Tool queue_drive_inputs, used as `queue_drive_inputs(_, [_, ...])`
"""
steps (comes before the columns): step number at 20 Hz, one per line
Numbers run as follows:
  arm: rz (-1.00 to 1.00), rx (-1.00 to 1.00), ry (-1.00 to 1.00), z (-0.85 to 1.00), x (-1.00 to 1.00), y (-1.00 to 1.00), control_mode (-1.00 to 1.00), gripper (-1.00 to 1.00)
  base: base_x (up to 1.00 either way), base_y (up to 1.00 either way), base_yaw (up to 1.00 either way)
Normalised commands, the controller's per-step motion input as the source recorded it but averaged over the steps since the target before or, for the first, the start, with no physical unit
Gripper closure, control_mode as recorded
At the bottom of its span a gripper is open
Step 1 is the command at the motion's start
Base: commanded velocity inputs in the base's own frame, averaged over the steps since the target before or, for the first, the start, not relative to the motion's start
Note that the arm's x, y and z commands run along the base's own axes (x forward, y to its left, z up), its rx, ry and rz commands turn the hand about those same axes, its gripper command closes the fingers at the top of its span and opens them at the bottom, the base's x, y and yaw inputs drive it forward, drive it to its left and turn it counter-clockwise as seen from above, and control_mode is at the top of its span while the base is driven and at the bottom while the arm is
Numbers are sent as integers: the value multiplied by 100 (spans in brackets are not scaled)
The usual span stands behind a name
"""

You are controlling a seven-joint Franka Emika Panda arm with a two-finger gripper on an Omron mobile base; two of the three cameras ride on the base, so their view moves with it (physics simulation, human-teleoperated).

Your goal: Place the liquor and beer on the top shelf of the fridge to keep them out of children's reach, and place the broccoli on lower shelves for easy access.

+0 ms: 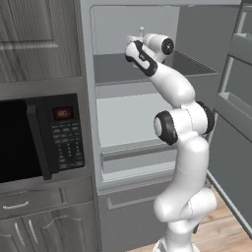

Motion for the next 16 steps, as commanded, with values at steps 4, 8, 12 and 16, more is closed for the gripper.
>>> queue_drive_inputs(4, [3, -8, 0, 2, 0, 0, -100, -100, 0, 0, 0])
queue_drive_inputs(8, [1, -10, 1, 4, -3, 0, -100, -100, 0, 0, 0])
queue_drive_inputs(12, [0, -11, 4, 5, -6, 0, -100, -100, 0, 0, 0])
queue_drive_inputs(16, [0, -12, 8, 0, -22, 0, -100, -100, 0, 0, 0])
